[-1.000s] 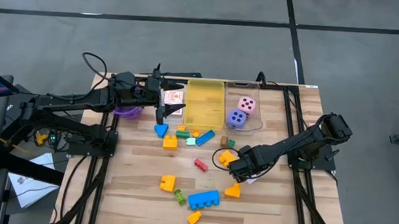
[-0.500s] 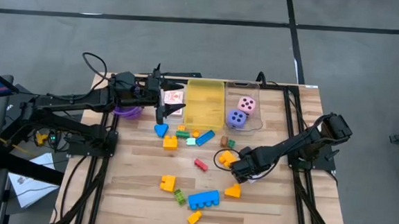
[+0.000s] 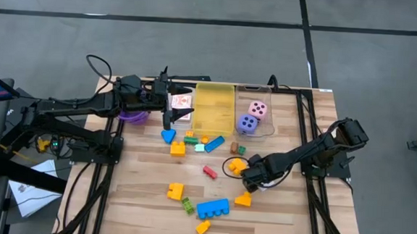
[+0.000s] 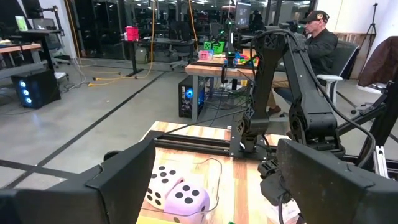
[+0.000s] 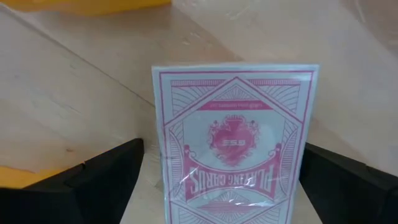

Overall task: Pick & Place Toys
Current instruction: Put the pink deck of cards into the white bin

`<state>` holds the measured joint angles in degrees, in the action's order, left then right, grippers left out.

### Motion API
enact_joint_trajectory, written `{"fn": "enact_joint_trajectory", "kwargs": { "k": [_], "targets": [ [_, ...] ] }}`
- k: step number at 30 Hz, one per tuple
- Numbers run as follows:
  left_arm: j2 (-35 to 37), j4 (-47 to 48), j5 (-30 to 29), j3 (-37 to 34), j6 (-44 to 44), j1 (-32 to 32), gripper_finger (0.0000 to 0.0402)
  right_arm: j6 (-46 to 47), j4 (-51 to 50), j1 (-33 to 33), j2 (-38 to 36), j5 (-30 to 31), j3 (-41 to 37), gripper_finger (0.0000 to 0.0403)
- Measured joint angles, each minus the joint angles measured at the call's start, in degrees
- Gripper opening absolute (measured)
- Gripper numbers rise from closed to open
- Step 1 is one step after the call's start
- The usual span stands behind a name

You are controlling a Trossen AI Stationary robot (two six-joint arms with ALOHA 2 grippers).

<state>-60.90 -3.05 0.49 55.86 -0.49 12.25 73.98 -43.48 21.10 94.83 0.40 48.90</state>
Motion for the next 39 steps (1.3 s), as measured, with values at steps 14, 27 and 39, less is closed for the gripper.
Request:
{"fn": "enact_joint_trajectory", "kwargs": {
  "k": [14,27,39],
  "targets": [
    [0.0,0.0,0.0,0.0,0.0,0.0,0.0332,-0.5,2.4,-0.2,0.1,-0.3,0.0,0.04],
    [0.0,0.0,0.0,0.0,0.1,0.0,0.0332,0.9,1.0,-0.4,0.1,-1.5,0.2,0.0377],
    [0.0,0.0,0.0,0.0,0.0,0.0,0.0332,1.1,0.7,-0.4,0.1,-2.1,0.2,0.0309]
  ]
}}
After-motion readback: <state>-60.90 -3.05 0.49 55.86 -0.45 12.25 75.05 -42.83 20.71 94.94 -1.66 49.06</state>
